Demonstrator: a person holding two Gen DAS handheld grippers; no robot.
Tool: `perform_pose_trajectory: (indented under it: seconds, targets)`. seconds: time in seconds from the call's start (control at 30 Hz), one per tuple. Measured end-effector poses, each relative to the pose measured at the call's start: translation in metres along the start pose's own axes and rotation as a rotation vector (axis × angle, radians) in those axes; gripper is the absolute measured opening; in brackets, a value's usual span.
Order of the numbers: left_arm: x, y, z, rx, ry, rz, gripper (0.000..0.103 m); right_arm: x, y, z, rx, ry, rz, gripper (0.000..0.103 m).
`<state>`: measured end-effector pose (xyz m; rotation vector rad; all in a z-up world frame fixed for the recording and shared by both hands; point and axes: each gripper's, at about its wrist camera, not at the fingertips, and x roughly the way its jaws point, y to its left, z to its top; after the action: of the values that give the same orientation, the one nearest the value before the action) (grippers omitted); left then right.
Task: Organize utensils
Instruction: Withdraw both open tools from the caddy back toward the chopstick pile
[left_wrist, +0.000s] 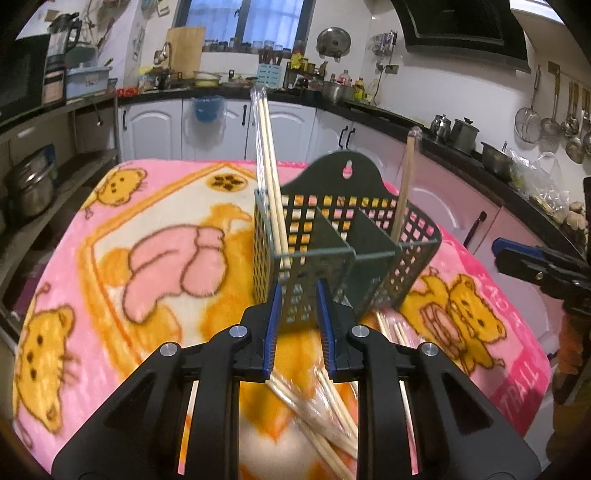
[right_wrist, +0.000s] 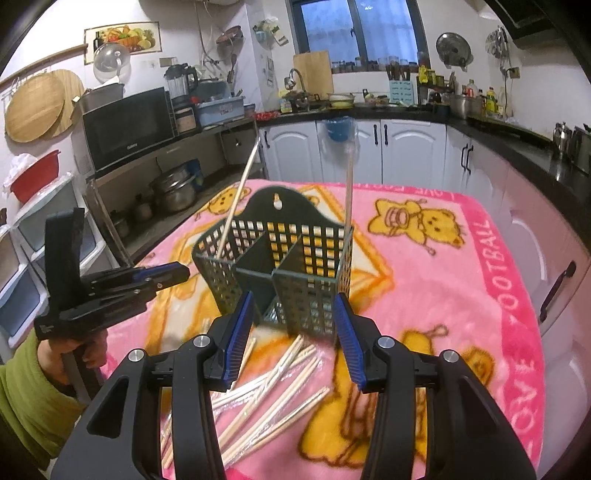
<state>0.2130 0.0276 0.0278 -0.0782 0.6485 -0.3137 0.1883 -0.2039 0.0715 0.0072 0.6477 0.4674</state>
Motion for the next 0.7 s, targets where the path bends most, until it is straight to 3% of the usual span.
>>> perform_pose_trajectory:
  seconds: [0.37, 0.43, 0.7]
  targets:
    - [0.007, 0.011, -0.033, -0.049, 0.085, 0.006, 0.016, 0.02, 0.002, -0.031, 0.02, 0.076, 0.023, 0.043]
    - [0.009, 0.014, -0.038, -0.056, 0.102, 0.011, 0.026, 0.026, 0.004, -0.036, 0.021, 0.092, 0.028, 0.043]
    - [0.022, 0.02, -0.057, -0.089, 0.198, 0.004, 0.043, 0.055, 0.011, -0.046, 0.021, 0.162, 0.043, 0.043]
